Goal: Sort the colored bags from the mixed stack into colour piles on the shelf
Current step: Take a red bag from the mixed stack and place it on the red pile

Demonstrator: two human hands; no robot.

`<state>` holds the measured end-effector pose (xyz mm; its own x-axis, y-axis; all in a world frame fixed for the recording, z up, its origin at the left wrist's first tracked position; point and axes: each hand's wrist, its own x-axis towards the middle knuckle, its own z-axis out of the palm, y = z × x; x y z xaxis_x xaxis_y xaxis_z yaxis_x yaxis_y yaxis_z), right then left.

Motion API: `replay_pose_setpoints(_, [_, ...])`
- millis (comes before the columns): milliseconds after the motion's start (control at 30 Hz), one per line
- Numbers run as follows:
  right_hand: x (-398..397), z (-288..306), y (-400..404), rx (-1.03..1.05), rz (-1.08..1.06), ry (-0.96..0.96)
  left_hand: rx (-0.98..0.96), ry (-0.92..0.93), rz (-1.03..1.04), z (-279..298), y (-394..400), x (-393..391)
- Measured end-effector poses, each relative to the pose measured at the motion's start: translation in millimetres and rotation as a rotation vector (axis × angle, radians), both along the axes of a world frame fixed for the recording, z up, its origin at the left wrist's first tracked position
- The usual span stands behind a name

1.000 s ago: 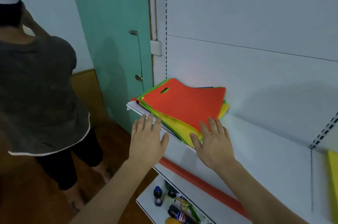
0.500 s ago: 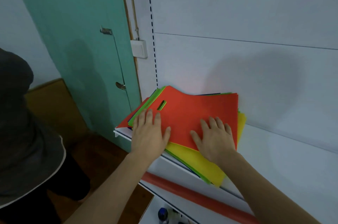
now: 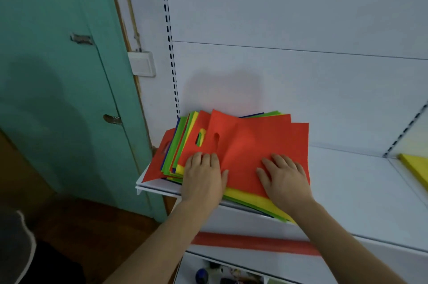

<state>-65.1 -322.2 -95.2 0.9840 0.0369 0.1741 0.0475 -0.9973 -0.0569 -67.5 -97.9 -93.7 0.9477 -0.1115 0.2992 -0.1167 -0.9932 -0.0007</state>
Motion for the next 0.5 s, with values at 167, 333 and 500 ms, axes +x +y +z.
replay_pose_setpoints(167, [0,-1,-3,-0.001,-0.005,0.015,0.027,0.016,0.086,8,5,-2])
replay_pose_setpoints(333, [2,-3,-14,0.007,-0.192,0.002,-0.008,0.017,0.029,0,-9,-9])
replay_pose_setpoints(500, [9,3,-43,0.359,-0.436,0.083,-0.112,-0.013,-0.053,0,-16,-8])
